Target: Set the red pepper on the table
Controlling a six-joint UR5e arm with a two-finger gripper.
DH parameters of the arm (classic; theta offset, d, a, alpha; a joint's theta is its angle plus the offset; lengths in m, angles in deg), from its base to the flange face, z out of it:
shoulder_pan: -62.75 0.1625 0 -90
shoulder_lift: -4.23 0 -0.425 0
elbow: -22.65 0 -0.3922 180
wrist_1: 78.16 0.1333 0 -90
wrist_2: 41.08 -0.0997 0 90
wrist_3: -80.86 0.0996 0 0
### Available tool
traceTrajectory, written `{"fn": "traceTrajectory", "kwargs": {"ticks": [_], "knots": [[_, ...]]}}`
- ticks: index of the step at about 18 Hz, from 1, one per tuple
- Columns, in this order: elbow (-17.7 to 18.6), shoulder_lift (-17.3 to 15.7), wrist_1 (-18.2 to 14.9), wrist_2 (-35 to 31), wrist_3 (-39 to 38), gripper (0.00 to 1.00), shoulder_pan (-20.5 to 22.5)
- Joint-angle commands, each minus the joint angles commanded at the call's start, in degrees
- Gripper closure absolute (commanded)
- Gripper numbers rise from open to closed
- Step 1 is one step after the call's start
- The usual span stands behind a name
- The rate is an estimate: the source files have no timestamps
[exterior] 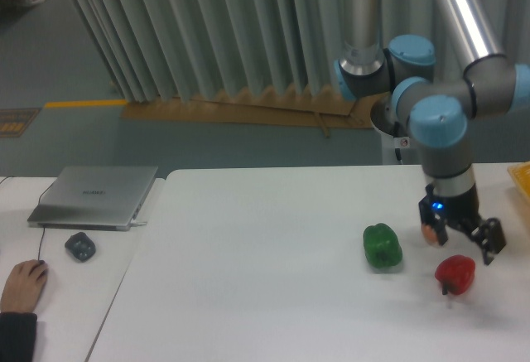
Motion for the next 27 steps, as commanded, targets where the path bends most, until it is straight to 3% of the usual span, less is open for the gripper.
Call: {"fn": "traceTrajectory", "kwargs": {"ticks": [6,10,18,27], "knots": [[-2.63,-1.95,-6.68,3.07,21.98,0.00,9.41],[-5.44,-1.07,-12.65,3.79,28.07,0.00,12.41],[-6.41,1.56,-12.67,4.57,37.12,0.00,16.45],[-7.29,2.54,-12.67,6.58,36.87,0.00,16.63]]}}
